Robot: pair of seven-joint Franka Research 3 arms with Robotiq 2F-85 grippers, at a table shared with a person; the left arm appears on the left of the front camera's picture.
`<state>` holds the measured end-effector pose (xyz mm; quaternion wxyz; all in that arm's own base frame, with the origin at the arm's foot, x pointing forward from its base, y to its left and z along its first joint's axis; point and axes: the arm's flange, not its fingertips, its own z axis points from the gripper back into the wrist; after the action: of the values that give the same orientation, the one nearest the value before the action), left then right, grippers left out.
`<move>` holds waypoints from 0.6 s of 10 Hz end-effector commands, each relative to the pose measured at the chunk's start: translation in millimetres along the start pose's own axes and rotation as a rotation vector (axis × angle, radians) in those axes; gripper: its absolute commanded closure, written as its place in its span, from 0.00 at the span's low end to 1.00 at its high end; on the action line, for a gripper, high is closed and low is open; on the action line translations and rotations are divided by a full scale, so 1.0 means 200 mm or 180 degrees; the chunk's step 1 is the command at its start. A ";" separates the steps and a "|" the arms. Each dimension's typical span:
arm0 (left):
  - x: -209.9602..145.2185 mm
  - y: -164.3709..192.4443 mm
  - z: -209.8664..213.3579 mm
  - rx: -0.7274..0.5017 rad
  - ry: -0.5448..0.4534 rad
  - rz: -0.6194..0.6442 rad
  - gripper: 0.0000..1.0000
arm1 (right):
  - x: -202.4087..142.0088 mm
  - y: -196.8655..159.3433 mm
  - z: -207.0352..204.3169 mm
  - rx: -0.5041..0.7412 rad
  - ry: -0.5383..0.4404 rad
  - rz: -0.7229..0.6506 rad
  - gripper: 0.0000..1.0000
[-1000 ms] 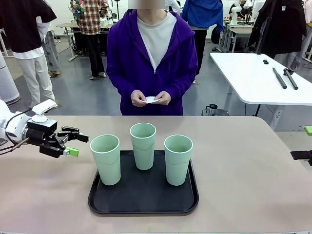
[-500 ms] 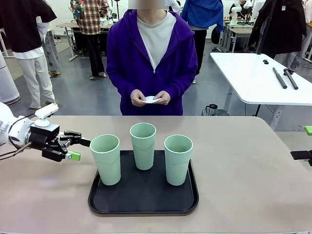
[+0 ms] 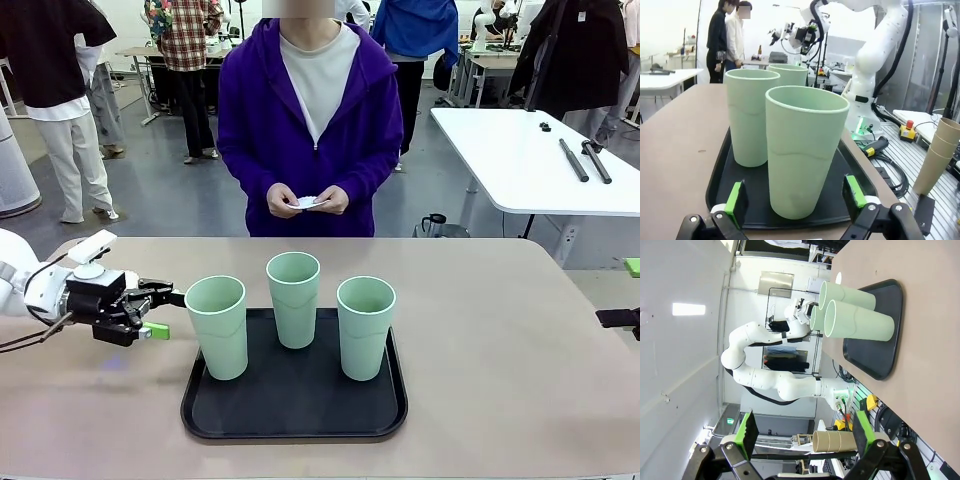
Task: Place coasters on the table and set cups on them.
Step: Pick up one Reusable plastic cup and place it on a coaster set by the human.
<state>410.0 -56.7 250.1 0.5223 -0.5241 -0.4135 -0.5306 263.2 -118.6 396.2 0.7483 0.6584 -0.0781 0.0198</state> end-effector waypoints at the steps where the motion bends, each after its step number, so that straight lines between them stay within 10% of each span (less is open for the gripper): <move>1: -0.06 0.00 -0.02 -0.0130 -0.0136 -0.0276 0.00 | 0.01 0.01 0.00 0.0034 -0.0019 0.0008 0.00; 6: -0.05 0.01 -0.17 -0.0159 0.0074 -0.0198 0.00 | 0.01 0.01 0.00 0.0034 -0.0019 0.0008 0.00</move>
<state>406.7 -81.3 232.9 0.4948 -0.5337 -0.4069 -0.5522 263.2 -118.6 396.1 0.7483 0.6584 -0.0781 0.0197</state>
